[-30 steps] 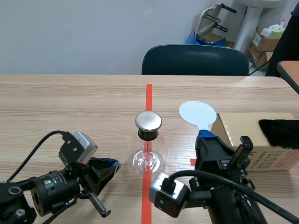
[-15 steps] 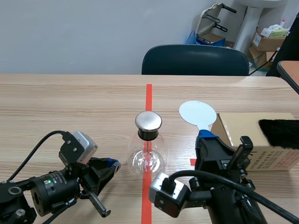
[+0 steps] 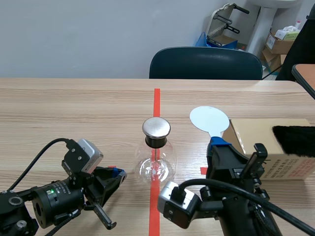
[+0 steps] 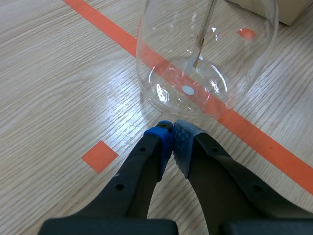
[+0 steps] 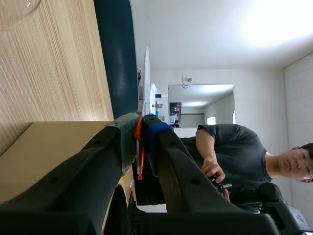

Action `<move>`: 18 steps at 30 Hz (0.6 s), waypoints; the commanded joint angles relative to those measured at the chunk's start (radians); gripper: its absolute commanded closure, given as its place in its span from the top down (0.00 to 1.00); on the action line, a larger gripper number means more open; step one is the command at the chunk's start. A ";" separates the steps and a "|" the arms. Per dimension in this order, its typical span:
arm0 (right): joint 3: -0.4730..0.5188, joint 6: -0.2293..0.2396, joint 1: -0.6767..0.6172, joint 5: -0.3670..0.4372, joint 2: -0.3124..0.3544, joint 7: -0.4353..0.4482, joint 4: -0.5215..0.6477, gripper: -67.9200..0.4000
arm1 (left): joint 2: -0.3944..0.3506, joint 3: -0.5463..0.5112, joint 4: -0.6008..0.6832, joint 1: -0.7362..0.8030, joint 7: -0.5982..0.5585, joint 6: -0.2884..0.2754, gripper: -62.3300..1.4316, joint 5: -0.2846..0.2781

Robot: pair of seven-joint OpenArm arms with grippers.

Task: Do the electroscope experiment

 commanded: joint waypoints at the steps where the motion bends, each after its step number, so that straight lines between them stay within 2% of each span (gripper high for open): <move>1: 0.003 -0.013 0.012 -0.005 0.003 -0.004 0.008 0.02 | 0.003 -0.010 0.013 0.000 -0.013 0.002 0.07 0.001; 18: 0.003 -0.013 0.012 -0.005 0.003 -0.004 0.008 0.02 | 0.003 -0.010 0.013 0.005 0.024 0.002 0.07 0.001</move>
